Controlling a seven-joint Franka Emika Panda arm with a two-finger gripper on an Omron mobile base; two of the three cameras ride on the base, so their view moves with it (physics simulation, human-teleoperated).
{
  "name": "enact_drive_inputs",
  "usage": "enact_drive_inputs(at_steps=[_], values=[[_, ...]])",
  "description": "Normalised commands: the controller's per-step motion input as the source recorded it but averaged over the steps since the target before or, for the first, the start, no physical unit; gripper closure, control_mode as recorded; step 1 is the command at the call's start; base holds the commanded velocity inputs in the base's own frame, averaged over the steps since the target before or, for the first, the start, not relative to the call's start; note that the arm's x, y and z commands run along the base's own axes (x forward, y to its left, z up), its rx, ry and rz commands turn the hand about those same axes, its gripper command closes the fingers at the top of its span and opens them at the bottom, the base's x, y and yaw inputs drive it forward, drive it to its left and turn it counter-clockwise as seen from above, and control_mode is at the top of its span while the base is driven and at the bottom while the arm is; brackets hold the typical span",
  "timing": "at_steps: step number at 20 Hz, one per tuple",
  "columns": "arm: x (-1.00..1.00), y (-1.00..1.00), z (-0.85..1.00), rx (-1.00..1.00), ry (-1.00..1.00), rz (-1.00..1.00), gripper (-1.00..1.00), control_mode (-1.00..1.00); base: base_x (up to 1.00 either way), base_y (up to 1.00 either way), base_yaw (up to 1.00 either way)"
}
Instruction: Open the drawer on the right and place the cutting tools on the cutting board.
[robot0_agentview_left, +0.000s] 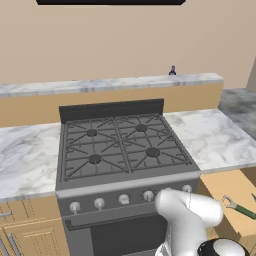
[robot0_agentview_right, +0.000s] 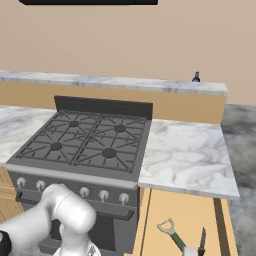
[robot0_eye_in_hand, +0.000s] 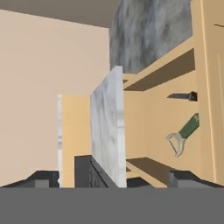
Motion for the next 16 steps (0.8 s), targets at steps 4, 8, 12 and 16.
enact_drive_inputs(at_steps=[4,8,12,16], values=[[0.36,0.00,0.02,0.01,0.10,-0.01,-1.00,-1.00,0.00,0.00,0.00],[0.93,-0.01,0.26,0.04,0.33,-0.04,-1.00,-1.00,0.00,0.00,0.00],[0.75,-0.05,0.22,0.06,0.33,0.00,-1.00,-1.00,0.00,0.00,0.00],[0.77,-0.09,0.21,0.06,0.36,0.00,-1.00,-1.00,0.00,0.00,0.00]])
